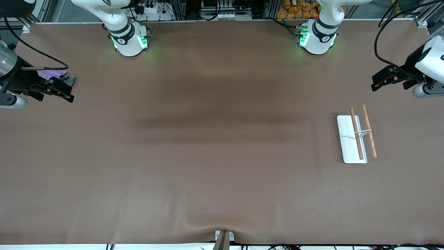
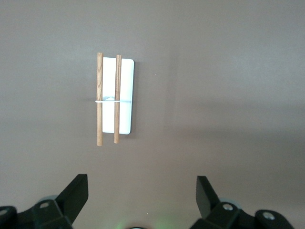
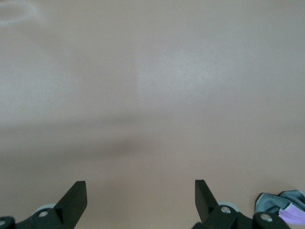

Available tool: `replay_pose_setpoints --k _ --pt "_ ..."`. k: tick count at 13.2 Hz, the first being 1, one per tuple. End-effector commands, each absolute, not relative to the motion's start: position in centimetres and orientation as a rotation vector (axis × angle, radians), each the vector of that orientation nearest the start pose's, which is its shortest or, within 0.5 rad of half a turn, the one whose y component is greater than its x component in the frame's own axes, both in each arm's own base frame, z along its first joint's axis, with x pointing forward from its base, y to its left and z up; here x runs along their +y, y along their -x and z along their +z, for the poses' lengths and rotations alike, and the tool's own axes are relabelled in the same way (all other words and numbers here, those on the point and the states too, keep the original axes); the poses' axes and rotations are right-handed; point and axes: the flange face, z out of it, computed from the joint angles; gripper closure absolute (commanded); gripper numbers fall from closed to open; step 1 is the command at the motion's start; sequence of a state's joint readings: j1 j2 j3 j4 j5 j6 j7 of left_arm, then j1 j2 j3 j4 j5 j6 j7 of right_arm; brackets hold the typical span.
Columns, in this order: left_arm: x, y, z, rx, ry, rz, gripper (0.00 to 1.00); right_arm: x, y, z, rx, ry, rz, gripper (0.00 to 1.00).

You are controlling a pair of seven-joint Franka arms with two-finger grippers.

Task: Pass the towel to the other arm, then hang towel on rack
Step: 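Move the right gripper down toward the purple-grey towel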

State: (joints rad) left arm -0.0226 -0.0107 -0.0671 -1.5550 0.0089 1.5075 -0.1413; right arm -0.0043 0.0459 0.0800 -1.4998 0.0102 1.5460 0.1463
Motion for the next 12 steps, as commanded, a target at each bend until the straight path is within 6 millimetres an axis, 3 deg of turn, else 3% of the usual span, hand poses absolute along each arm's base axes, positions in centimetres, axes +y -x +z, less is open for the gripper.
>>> replay_pose_setpoints --k 1,6,12 --pt "-4.6 -54.0 64.0 -0.079 3.104 0.056 0.00 4.3 -55.7 63.4 0.131 3.124 -0.009 0.00" --pt "-4.5 -53.9 64.7 -0.066 3.104 0.044 0.00 3.8 -55.9 63.2 0.135 3.134 -0.002 0.00" --pt "-4.2 -52.5 65.8 -0.093 3.108 0.072 0.00 -1.8 -57.3 61.3 0.262 3.119 0.018 0.00"
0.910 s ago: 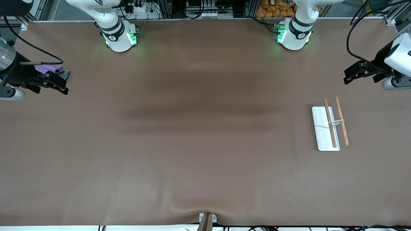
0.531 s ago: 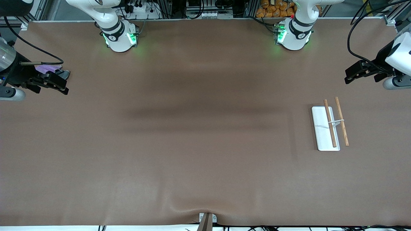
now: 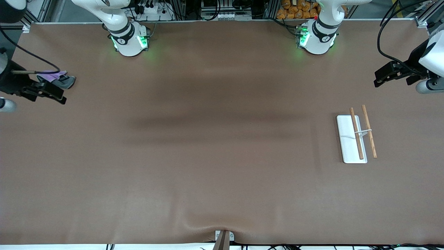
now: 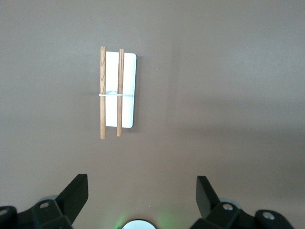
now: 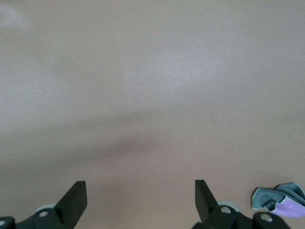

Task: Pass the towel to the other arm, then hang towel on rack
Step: 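Move the right gripper down toward the purple-grey towel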

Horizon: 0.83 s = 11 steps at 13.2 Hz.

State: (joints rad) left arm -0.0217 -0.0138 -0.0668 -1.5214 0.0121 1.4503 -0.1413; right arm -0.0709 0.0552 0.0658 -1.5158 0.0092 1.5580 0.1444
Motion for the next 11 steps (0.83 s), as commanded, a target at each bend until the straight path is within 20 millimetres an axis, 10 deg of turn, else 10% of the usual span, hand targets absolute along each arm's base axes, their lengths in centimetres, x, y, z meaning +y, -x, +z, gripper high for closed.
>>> replay_pose_setpoints --k 1,7,11 --pt "-4.1 -52.4 65.9 -0.095 3.108 0.069 0.00 -1.9 -58.1 60.1 0.262 3.128 0.036 0.00" --pt "-4.1 -52.4 65.7 -0.102 3.106 0.076 0.00 -4.6 -60.5 55.0 0.098 3.342 0.161 0.00" --pt "-4.2 -52.4 65.6 -0.095 3.106 0.078 0.00 -12.7 -61.3 50.7 0.166 3.306 0.238 0.00"
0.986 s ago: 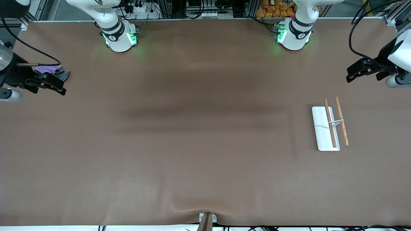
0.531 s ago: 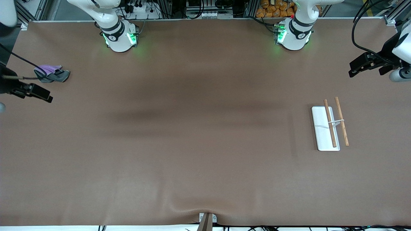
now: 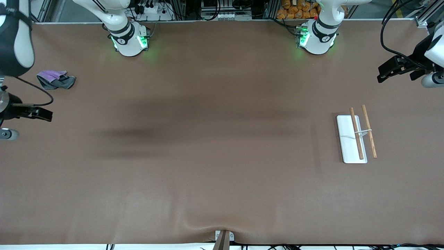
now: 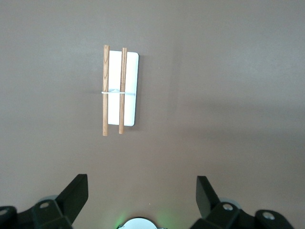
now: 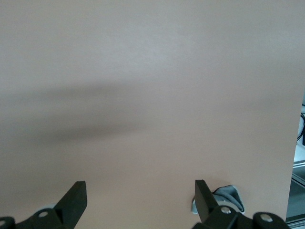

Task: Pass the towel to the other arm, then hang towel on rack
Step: 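Move the right gripper down toward the purple-grey towel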

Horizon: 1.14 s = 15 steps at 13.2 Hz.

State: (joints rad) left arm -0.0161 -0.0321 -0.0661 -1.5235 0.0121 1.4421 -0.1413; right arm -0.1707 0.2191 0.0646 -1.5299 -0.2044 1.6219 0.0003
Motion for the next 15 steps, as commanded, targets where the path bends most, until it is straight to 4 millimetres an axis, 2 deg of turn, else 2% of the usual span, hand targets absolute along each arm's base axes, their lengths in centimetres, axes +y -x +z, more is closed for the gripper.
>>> replay_pose_setpoints --k 1,5,7,10,12,15 --pt "-4.2 -52.5 65.5 -0.097 3.106 0.081 0.00 -14.4 -61.3 49.9 0.204 3.300 0.238 0.00" --pt "-4.3 -53.0 65.0 -0.092 3.105 0.080 0.00 -22.8 -60.4 45.3 0.397 3.248 0.310 0.00" --pt "-4.3 -53.2 64.6 -0.092 3.105 0.087 0.00 -27.1 -59.2 43.1 0.487 3.213 0.353 0.00" --pt "-4.3 -53.2 64.5 -0.094 3.104 0.088 0.00 -31.5 -57.2 40.8 0.572 3.170 0.421 0.00" --pt "-4.2 -53.3 64.3 -0.094 3.103 0.087 0.00 -35.1 -55.3 38.9 0.486 3.137 0.462 0.00" --pt "-4.3 -53.6 64.0 -0.089 3.103 0.082 0.00 -38.4 -52.2 36.4 0.493 3.082 0.528 0.00"
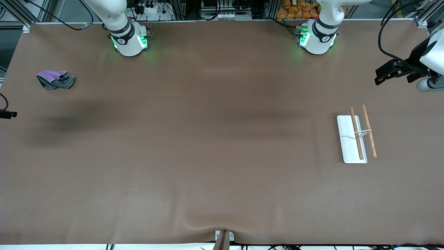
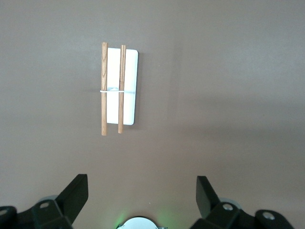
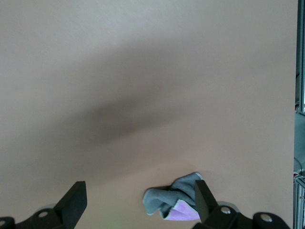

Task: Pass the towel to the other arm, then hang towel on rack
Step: 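Move the right gripper down toward the purple-grey towel, then close the right gripper on the towel edge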

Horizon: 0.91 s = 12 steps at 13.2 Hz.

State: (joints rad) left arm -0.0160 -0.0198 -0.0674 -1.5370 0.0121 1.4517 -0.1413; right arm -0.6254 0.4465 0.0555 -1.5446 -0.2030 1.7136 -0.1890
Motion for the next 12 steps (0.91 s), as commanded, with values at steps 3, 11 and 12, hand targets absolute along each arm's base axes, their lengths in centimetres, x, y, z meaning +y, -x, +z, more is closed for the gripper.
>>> replay_pose_setpoints --k 3,11,12 --pt "-4.2 -53.6 63.9 -0.092 3.101 0.084 0.00 -41.7 -48.2 33.4 0.522 3.014 0.596 0.00" --pt "-4.0 -53.6 63.9 -0.085 3.100 0.084 0.00 -47.8 -42.3 25.3 0.424 2.954 0.596 0.08" --pt "-4.0 -53.6 63.9 -0.085 3.100 0.084 0.00 -47.9 -42.3 24.4 0.421 2.956 0.589 0.11"
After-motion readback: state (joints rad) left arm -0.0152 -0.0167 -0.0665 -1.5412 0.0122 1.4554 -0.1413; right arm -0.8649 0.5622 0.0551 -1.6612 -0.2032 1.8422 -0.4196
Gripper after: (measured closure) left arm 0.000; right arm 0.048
